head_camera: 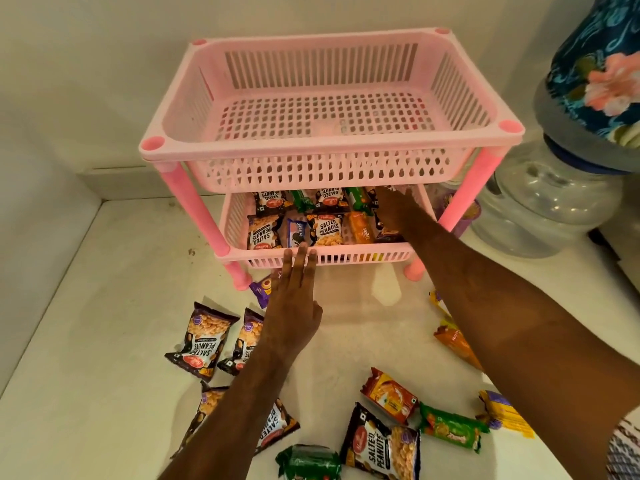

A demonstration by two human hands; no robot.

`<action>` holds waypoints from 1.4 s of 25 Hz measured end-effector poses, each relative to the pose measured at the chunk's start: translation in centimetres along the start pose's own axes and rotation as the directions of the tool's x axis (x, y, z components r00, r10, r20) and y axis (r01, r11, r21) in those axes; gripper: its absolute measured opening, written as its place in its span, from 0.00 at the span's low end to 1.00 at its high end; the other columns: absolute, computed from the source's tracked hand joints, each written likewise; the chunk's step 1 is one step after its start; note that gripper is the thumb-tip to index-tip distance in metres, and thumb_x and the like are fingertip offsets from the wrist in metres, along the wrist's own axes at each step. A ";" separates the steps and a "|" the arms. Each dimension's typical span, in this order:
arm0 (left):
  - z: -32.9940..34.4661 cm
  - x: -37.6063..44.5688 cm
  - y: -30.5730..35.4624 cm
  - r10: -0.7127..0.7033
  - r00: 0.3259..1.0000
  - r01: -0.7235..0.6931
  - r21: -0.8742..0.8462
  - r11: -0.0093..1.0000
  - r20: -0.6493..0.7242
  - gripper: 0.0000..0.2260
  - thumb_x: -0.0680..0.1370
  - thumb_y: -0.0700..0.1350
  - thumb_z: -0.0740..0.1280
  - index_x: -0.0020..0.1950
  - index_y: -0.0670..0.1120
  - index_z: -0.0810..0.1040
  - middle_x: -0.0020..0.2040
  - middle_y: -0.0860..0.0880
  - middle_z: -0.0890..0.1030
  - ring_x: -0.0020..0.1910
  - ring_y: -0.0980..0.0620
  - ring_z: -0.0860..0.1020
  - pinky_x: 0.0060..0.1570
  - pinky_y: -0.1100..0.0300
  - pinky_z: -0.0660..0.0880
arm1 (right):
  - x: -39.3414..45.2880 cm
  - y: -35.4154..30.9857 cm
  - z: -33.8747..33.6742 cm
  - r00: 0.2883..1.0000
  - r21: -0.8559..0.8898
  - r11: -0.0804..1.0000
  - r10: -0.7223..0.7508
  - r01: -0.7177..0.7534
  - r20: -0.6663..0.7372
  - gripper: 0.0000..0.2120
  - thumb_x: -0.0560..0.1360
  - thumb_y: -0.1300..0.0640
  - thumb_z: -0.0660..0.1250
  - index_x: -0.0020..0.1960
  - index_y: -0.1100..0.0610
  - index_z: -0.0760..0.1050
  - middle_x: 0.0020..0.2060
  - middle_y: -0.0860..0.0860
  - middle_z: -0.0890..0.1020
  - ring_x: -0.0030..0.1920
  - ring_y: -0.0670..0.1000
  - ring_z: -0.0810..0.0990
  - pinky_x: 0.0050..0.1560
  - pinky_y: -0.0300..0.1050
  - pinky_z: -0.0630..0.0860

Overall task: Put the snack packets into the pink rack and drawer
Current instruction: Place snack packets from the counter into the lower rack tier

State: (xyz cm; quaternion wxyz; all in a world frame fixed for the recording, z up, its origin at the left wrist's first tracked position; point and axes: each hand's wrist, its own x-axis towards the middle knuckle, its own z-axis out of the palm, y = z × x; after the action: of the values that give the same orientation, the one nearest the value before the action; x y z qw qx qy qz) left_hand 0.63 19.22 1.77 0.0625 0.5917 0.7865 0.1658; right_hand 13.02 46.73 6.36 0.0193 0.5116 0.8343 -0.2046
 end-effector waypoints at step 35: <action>3.6 -16.5 9.4 0.229 0.842 -0.273 0.021 0.962 0.488 0.22 0.76 0.58 0.71 0.69 0.56 0.73 0.69 0.53 0.76 0.70 0.49 0.69 0.69 0.48 0.62 | -29.5 5.5 14.9 0.965 0.007 0.995 -0.098 0.100 0.242 0.28 0.77 0.40 0.65 0.72 0.52 0.66 0.66 0.53 0.76 0.67 0.57 0.74 0.68 0.56 0.61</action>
State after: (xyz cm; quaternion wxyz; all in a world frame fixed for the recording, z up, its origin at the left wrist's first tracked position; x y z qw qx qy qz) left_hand 15.04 6.49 -0.07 0.2070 0.7142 0.6685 -0.0153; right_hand 29.19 18.57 -1.90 0.1122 0.4405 0.8507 -0.2639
